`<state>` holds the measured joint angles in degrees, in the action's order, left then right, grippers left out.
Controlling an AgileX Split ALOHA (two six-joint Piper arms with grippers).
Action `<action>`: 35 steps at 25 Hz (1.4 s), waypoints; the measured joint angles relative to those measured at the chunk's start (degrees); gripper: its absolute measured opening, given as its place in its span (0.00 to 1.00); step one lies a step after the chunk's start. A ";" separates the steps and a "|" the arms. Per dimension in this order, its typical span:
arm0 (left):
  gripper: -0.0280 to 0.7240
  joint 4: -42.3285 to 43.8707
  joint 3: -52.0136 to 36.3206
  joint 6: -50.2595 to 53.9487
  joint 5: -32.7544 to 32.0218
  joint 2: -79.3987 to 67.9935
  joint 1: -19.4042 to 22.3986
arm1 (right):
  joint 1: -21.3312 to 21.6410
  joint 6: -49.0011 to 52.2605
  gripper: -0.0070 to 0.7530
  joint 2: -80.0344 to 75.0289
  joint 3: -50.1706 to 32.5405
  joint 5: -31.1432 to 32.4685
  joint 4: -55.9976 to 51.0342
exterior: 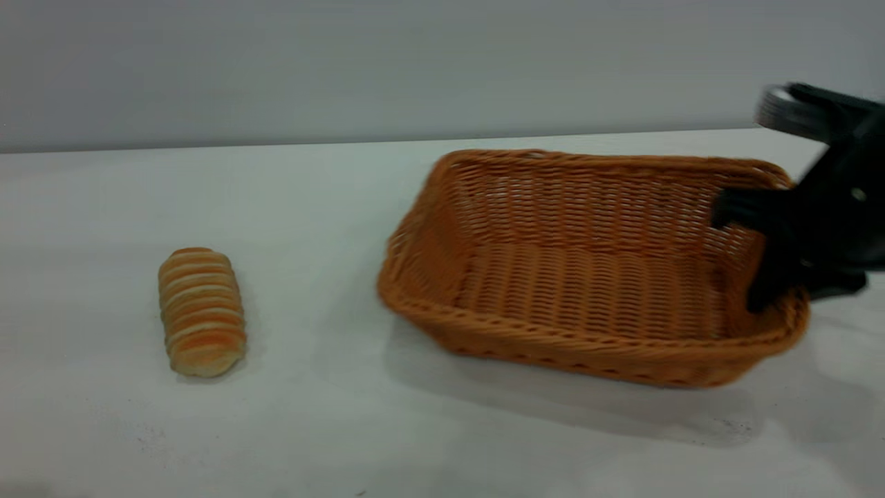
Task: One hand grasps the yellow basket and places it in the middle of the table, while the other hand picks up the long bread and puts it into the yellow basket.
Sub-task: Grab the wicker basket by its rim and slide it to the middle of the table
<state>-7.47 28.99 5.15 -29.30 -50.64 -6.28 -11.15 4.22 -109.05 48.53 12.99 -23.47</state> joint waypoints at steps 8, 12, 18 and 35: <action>0.69 0.00 0.00 0.00 0.28 0.00 0.00 | -7.22 -2.12 0.07 -3.74 6.88 2.31 0.17; 0.69 0.00 0.00 0.00 0.28 0.00 0.00 | -9.38 -2.19 0.09 -6.21 9.02 1.31 -1.49; 0.69 -1.21 0.00 0.00 2.16 0.00 0.00 | -11.58 -5.85 0.37 -6.26 9.79 -1.09 -2.32; 0.69 -2.43 0.00 0.52 19.23 -20.76 0.00 | -11.76 -18.38 0.77 7.03 9.79 11.02 7.82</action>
<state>-9.90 28.99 5.66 -10.08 -71.40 -6.28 -22.91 -14.16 -102.01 58.31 24.01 -15.65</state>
